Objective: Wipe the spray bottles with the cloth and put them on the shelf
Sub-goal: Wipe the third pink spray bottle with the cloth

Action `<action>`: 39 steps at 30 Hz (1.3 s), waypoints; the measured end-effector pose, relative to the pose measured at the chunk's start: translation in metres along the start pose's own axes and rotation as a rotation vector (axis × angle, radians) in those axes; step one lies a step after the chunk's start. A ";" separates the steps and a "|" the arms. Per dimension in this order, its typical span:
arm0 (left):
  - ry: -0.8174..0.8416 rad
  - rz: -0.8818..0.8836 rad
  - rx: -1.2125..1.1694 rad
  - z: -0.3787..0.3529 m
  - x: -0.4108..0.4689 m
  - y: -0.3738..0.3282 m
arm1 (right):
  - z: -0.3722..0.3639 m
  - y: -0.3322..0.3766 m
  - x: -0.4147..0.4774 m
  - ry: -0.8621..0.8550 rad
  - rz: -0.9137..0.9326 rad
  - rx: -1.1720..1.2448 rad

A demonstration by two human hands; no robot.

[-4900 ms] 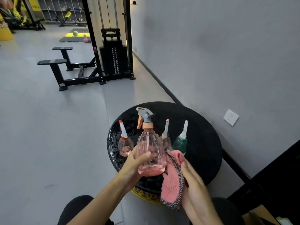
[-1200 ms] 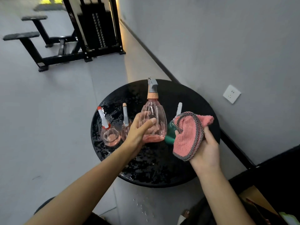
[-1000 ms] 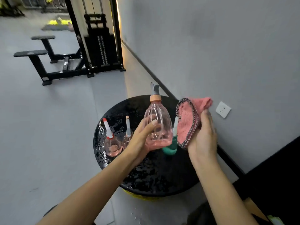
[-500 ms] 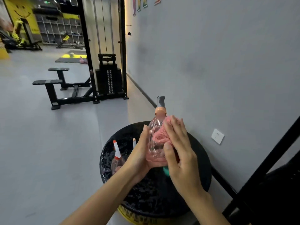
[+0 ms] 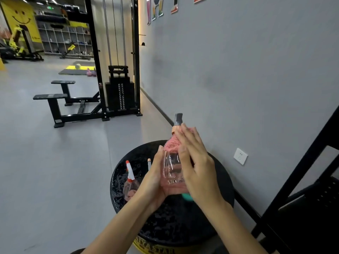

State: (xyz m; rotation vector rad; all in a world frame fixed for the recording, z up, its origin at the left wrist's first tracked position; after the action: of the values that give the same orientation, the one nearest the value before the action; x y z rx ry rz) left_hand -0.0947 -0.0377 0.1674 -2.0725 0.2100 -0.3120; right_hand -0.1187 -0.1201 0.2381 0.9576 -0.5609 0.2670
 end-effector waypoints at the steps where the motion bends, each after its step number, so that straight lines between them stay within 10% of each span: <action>1: -0.009 0.000 -0.001 0.003 0.000 -0.001 | -0.001 0.000 -0.007 0.006 0.011 -0.008; 39: 0.005 -0.009 0.007 0.009 0.009 -0.009 | -0.005 0.003 -0.027 0.073 -0.031 -0.004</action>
State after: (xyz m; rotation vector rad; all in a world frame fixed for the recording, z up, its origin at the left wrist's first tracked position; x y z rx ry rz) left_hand -0.0833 -0.0282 0.1717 -2.0665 0.2027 -0.3232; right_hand -0.1409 -0.1129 0.2228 0.9486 -0.4792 0.2716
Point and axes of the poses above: each hand's wrist, its own x-axis towards the middle knuckle, its own z-axis out of the back of the hand, y = z × x, the point moved 7 cm from there along x, towards the middle knuckle, and after that the axes turned 9 degrees about -z, right-handed, at the moved point
